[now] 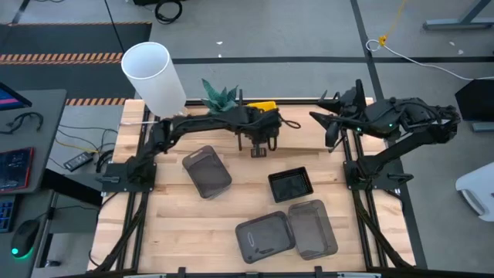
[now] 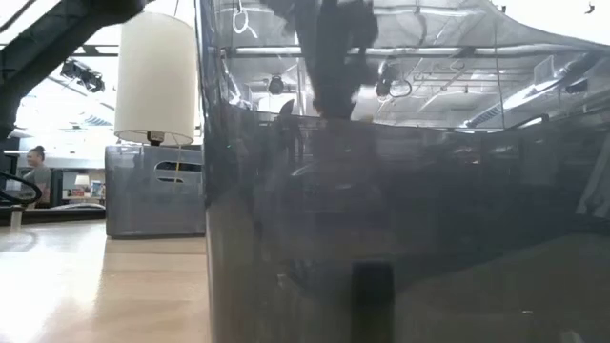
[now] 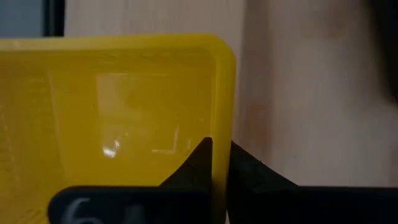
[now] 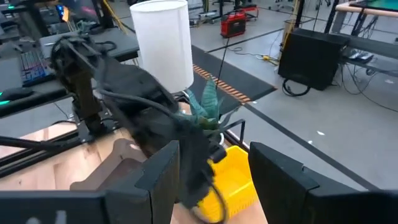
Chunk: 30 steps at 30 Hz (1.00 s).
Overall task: Stack baskets on shelf by color
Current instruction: Put the stacked yellow bins on the shelf
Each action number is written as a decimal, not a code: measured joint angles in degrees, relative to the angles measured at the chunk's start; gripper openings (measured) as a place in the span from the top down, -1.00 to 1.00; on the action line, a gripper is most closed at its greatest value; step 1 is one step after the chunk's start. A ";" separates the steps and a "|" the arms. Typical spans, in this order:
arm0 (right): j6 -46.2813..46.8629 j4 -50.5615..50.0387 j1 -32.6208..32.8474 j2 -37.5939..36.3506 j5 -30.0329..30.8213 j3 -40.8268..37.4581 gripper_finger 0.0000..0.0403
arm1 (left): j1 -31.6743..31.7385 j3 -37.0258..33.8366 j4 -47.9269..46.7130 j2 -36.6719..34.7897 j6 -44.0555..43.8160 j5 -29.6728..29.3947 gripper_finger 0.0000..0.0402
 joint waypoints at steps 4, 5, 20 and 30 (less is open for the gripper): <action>2.75 -1.57 0.00 0.00 2.56 0.00 0.02 | 2.08 0.00 -3.21 1.63 0.93 1.20 0.89; 3.53 -1.98 0.00 0.00 2.93 0.00 0.02 | 2.44 0.00 -4.54 1.70 0.61 2.14 0.87; 6.09 -4.56 0.00 0.09 4.39 0.00 0.02 | 1.91 0.00 -7.56 1.04 -4.81 7.66 0.15; 5.86 -4.86 0.00 0.10 4.36 -0.01 0.02 | -0.99 0.13 -7.46 -2.64 -8.31 7.16 0.10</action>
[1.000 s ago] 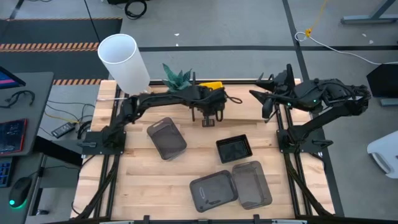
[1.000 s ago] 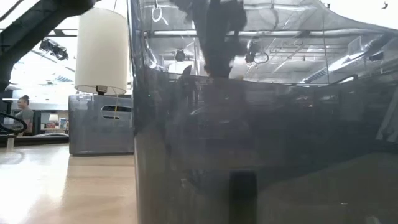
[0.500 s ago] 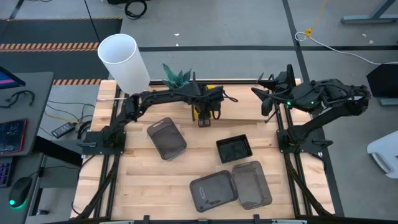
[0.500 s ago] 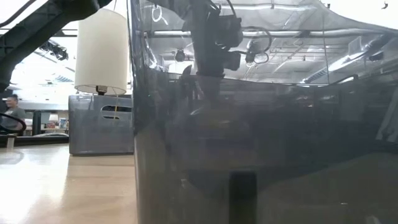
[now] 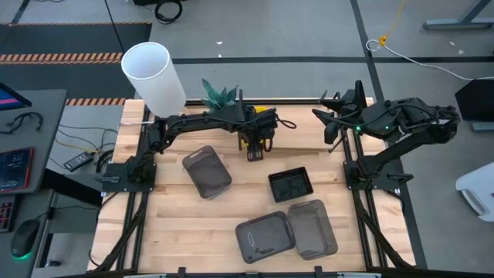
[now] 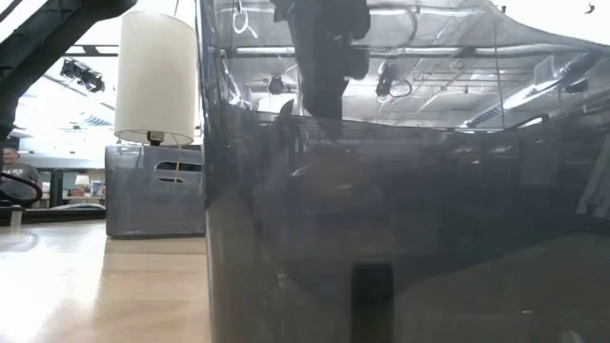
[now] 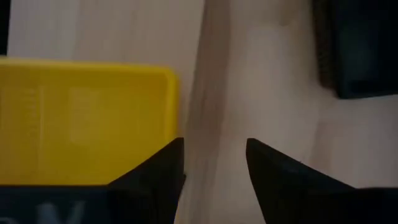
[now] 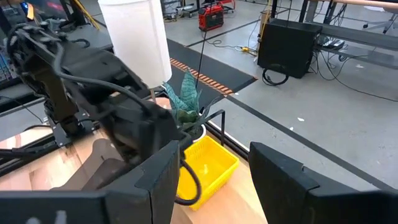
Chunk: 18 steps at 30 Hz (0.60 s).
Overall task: Stack baskets on shelf by color
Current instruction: Put the stacked yellow bins on the shelf, then put the stacked black bins on the shelf
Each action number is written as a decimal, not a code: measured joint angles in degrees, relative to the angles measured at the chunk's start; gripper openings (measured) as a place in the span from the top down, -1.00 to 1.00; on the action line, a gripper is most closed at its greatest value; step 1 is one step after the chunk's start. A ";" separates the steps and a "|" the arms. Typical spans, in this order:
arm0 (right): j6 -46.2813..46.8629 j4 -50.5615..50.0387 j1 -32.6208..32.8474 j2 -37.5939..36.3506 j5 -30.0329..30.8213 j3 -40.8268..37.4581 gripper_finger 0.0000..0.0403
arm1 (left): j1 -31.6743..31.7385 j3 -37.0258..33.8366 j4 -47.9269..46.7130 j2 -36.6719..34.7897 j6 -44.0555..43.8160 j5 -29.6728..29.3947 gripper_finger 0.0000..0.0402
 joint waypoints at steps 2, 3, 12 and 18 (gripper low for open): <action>-0.07 0.12 0.00 -0.02 0.02 -0.28 0.02 | -1.23 0.02 0.24 -0.74 -0.68 0.02 0.13; -0.10 0.05 0.00 -0.02 0.00 -0.54 0.02 | -2.02 0.03 0.45 -0.84 -0.67 0.16 0.14; 0.78 -0.02 0.90 -0.02 -4.74 -2.35 0.02 | -9.57 -0.20 11.19 0.77 -10.65 6.96 0.25; 0.17 0.15 4.05 -0.52 -5.76 -2.38 0.02 | -14.30 -0.07 14.51 1.82 -1.63 7.43 0.36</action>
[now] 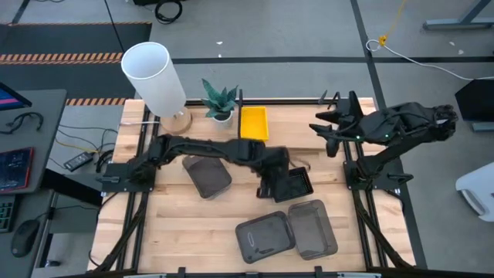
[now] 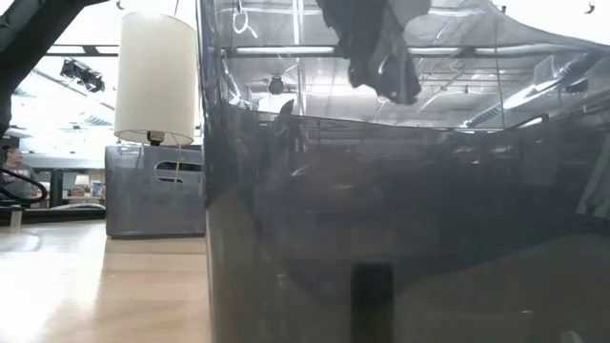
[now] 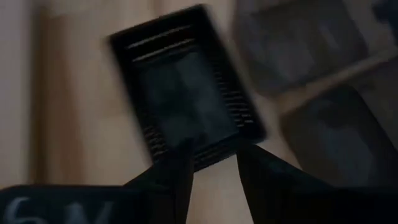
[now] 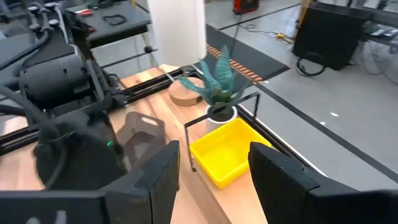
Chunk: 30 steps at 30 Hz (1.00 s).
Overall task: Stack baskets on shelf by color
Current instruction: Put the stacked black bins on the shelf
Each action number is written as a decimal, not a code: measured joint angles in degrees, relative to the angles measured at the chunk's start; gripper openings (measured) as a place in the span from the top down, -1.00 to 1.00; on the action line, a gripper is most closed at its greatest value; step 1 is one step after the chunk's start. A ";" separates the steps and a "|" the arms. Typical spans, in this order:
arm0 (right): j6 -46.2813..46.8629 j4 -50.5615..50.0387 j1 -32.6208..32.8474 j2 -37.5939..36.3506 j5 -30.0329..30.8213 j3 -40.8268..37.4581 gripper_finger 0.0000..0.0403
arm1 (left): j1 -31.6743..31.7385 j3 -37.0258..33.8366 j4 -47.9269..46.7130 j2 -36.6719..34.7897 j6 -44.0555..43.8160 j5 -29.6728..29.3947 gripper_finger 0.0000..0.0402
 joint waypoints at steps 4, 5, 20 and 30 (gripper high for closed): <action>-0.82 2.62 2.12 -0.90 0.04 0.00 0.02 | -2.83 -0.09 0.62 1.72 3.88 0.19 0.42; -1.36 3.68 2.75 -1.18 0.04 0.00 0.02 | -3.33 -0.09 0.84 2.06 4.64 0.20 0.43; 10.50 -8.55 7.17 -0.94 -0.02 -1.75 0.02 | -3.41 -0.07 -3.15 5.09 8.97 -2.09 0.57; 11.14 -4.68 7.62 -0.87 0.50 -3.23 0.02 | -3.62 -0.07 -0.30 5.92 25.94 -7.54 0.34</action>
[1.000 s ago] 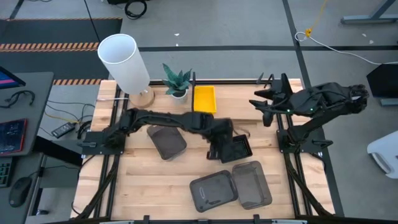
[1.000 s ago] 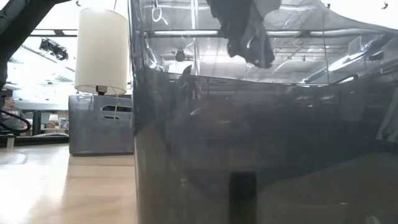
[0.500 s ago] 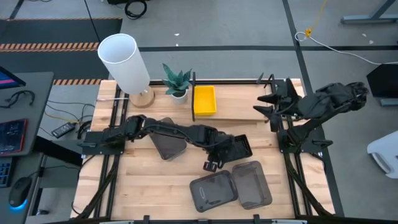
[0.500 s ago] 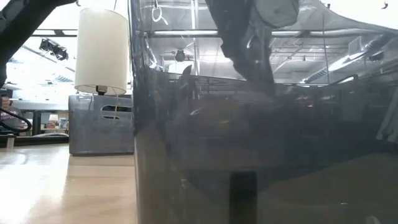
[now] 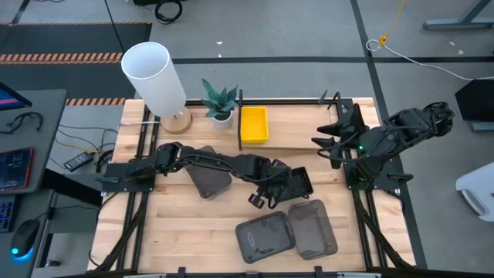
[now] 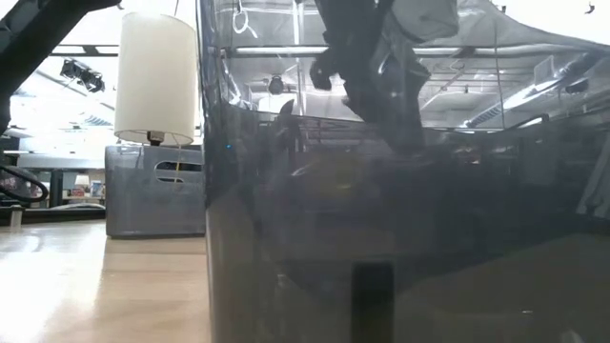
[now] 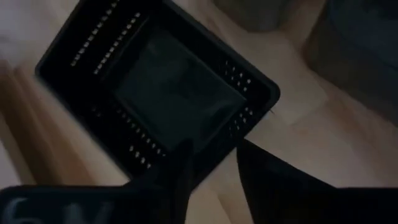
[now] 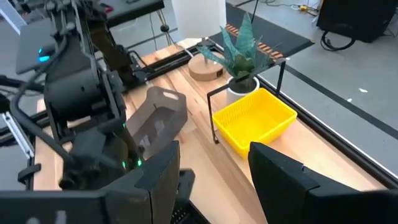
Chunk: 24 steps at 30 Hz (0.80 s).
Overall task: Stack baskets on shelf by color
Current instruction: Put the stacked black bins on the shelf
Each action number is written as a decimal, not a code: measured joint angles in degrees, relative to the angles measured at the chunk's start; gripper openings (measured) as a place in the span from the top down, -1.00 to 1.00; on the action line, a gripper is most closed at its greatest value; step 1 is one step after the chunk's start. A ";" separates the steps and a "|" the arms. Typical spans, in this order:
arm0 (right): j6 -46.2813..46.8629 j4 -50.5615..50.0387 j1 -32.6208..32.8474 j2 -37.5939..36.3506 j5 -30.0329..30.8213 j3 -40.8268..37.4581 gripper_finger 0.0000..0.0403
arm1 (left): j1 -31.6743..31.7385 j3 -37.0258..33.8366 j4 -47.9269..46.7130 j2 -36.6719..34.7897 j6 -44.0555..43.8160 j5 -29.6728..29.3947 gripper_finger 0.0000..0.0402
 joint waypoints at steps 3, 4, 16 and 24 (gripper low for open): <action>0.01 0.56 0.00 -0.01 0.57 0.00 0.02 | 0.09 -0.02 -0.97 0.68 3.27 0.18 0.17; 0.03 0.60 0.00 -0.02 0.58 0.00 0.02 | 0.07 -0.02 -0.54 0.94 4.74 0.18 0.13; 0.02 0.80 0.00 -0.02 0.60 0.00 0.02 | 1.44 -0.04 -0.16 4.44 9.28 0.07 0.14; -0.24 0.78 0.00 -0.02 1.02 -0.02 0.02 | 1.77 0.00 2.06 5.48 9.58 -2.00 0.62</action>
